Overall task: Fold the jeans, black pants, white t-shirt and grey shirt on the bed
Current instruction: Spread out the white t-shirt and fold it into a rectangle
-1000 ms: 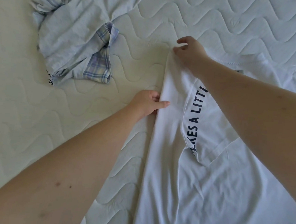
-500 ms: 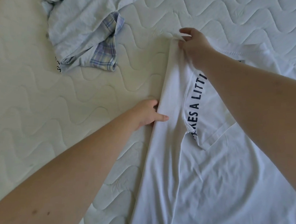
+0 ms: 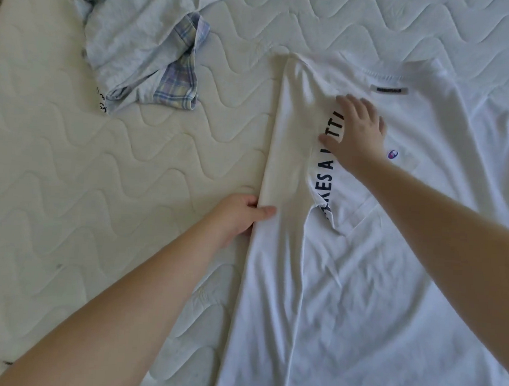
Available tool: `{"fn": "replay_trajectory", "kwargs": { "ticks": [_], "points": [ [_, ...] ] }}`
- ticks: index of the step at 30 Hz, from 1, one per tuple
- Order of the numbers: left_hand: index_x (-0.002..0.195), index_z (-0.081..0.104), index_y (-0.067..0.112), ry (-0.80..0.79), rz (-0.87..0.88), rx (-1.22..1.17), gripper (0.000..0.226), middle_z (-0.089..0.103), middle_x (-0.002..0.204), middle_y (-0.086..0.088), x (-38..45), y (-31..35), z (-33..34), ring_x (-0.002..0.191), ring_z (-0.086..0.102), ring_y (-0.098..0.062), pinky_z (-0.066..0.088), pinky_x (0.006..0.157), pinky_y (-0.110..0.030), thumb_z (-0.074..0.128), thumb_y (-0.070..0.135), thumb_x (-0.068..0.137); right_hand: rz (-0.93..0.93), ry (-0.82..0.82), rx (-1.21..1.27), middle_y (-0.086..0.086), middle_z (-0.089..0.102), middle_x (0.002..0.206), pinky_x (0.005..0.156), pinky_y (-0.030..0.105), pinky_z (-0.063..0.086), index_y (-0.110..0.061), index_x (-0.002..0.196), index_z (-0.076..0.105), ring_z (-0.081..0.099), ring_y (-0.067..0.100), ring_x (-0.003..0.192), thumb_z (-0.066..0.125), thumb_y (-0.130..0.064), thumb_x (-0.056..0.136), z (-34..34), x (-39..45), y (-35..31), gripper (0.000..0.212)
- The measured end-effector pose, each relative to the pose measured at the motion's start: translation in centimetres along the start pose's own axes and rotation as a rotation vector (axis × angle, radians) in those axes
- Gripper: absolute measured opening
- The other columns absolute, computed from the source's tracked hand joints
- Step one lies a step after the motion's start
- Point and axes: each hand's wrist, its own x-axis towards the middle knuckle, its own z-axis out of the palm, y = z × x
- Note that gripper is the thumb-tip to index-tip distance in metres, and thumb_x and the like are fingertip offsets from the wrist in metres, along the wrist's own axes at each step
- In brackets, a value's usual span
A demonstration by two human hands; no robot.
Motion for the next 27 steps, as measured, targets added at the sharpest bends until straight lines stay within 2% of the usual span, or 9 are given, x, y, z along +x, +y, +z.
{"fn": "replay_trajectory", "kwargs": {
  "ticks": [2, 5, 8, 11, 13, 15, 18, 22, 27],
  "points": [
    [0.104, 0.069, 0.012, 0.029, 0.008, 0.000, 0.022, 0.074, 0.103, -0.009, -0.8, -0.9, 0.4, 0.088, 0.071, -0.021, 0.058, 0.080, -0.033, 0.075, 0.019, 0.084, -0.007, 0.053, -0.011, 0.002, 0.031, 0.155, 0.114, 0.042, 0.014, -0.022, 0.148, 0.034, 0.021, 0.027, 0.144, 0.064, -0.037, 0.087, 0.6, -3.2, -0.4, 0.070],
    [0.097, 0.069, 0.013, 0.089, 0.027, 0.068, 0.017, 0.073, 0.099, -0.010, -2.4, -2.9, 1.1, 0.077, 0.070, -0.018, 0.057, 0.069, -0.029, 0.077, 0.019, 0.082, 0.004, 0.141, 0.058, 0.007, 0.050, 0.133, 0.100, 0.038, 0.028, -0.020, 0.137, 0.049, 0.042, 0.030, 0.124, 0.064, -0.030, 0.086, 1.4, -7.9, -2.1, 0.053],
    [0.100, 0.071, 0.012, 0.143, 0.055, 0.102, 0.021, 0.074, 0.096, -0.009, -4.3, -5.4, 1.7, 0.077, 0.070, -0.019, 0.057, 0.069, -0.029, 0.077, 0.021, 0.082, 0.101, 0.071, 0.307, 0.005, 0.055, 0.118, 0.084, 0.032, 0.039, -0.018, 0.131, 0.049, 0.056, 0.023, 0.105, 0.060, -0.026, 0.090, 2.3, -12.2, -3.7, 0.043],
    [0.100, 0.072, 0.011, 0.197, 0.099, 0.053, 0.021, 0.075, 0.092, -0.005, -6.2, -7.6, 2.5, 0.067, 0.070, -0.006, 0.055, 0.060, -0.020, 0.078, 0.019, 0.081, 0.233, 0.028, 0.421, 0.003, 0.055, 0.120, 0.086, 0.033, 0.043, -0.016, 0.131, 0.046, 0.056, 0.023, 0.106, 0.058, -0.028, 0.091, 3.1, -15.3, -4.4, 0.043],
    [0.099, 0.073, 0.011, 0.228, 0.109, 0.053, 0.022, 0.075, 0.092, -0.006, -7.0, -8.8, 2.9, 0.073, 0.072, -0.011, 0.058, 0.066, -0.026, 0.078, 0.021, 0.081, 0.278, 0.065, 0.440, 0.005, 0.054, 0.125, 0.090, 0.036, 0.044, -0.013, 0.131, 0.045, 0.055, 0.025, 0.111, 0.059, -0.030, 0.091, 3.7, -17.0, -4.7, 0.046],
    [0.096, 0.074, 0.014, 0.249, 0.117, 0.090, 0.020, 0.075, 0.091, -0.006, -7.6, -10.2, 3.0, 0.078, 0.072, -0.017, 0.059, 0.074, -0.034, 0.078, 0.025, 0.081, 0.352, 0.058, 0.487, 0.005, 0.055, 0.121, 0.089, 0.036, 0.046, -0.014, 0.131, 0.042, 0.055, 0.023, 0.110, 0.062, -0.035, 0.090, 4.5, -18.5, -5.2, 0.050],
    [0.094, 0.075, 0.016, 0.259, 0.133, 0.155, 0.020, 0.075, 0.086, 0.000, -8.8, -12.4, 2.9, 0.075, 0.071, -0.010, 0.058, 0.072, -0.032, 0.078, 0.029, 0.080, 0.460, -0.034, 0.522, -0.001, 0.057, 0.114, 0.088, 0.039, 0.050, -0.019, 0.132, 0.041, 0.057, 0.020, 0.105, 0.063, -0.043, 0.088, 5.7, -20.8, -5.7, 0.055],
    [0.089, 0.074, 0.016, 0.226, 0.092, 0.179, 0.016, 0.076, 0.086, -0.004, -10.7, -15.6, 2.4, 0.078, 0.072, -0.020, 0.059, 0.075, -0.039, 0.077, 0.030, 0.081, 0.455, -0.146, 0.428, -0.008, 0.064, 0.097, 0.072, 0.033, 0.050, -0.021, 0.121, 0.051, 0.062, 0.017, 0.090, 0.060, -0.045, 0.088, 6.8, -23.9, -6.1, 0.041],
    [0.090, 0.073, 0.020, 0.158, 0.030, 0.223, 0.012, 0.076, 0.089, -0.004, -13.9, -19.2, 2.2, 0.079, 0.072, -0.017, 0.058, 0.076, -0.035, 0.074, 0.031, 0.084, 0.520, -0.247, 0.407, 0.002, 0.066, 0.092, 0.071, 0.035, 0.052, -0.015, 0.107, 0.059, 0.063, 0.025, 0.085, 0.060, -0.034, 0.088, 7.6, -28.4, -6.9, 0.027]
  ]
}}
